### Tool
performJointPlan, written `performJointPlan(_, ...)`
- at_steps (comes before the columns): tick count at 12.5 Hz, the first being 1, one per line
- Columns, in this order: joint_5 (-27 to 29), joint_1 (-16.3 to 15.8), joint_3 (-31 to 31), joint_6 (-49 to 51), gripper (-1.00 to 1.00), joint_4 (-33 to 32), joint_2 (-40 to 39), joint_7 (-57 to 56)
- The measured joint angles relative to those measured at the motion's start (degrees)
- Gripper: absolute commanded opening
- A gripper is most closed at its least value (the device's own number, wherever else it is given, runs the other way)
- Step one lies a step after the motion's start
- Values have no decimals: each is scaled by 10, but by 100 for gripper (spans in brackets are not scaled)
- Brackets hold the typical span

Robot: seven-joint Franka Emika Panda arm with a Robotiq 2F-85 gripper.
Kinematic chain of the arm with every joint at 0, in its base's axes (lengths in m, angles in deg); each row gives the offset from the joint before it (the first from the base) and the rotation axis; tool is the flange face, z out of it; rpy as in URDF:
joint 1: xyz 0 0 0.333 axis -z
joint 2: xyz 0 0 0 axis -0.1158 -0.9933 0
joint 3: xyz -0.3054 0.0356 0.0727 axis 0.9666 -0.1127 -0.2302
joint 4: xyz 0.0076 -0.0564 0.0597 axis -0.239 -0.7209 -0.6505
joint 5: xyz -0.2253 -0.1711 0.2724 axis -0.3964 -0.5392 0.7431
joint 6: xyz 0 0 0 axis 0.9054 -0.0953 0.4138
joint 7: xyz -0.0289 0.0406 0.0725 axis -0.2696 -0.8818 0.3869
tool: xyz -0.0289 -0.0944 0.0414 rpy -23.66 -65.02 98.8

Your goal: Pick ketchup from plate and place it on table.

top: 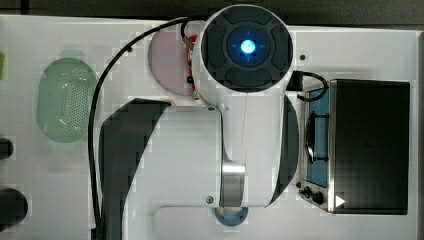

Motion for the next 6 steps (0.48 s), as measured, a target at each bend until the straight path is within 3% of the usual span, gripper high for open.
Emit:
performJointPlan(3, 17, 31, -15, 99, 99, -73, 86, 0)
performJointPlan(6, 13, 34, -12, 106, 100, -59, 120, 0)
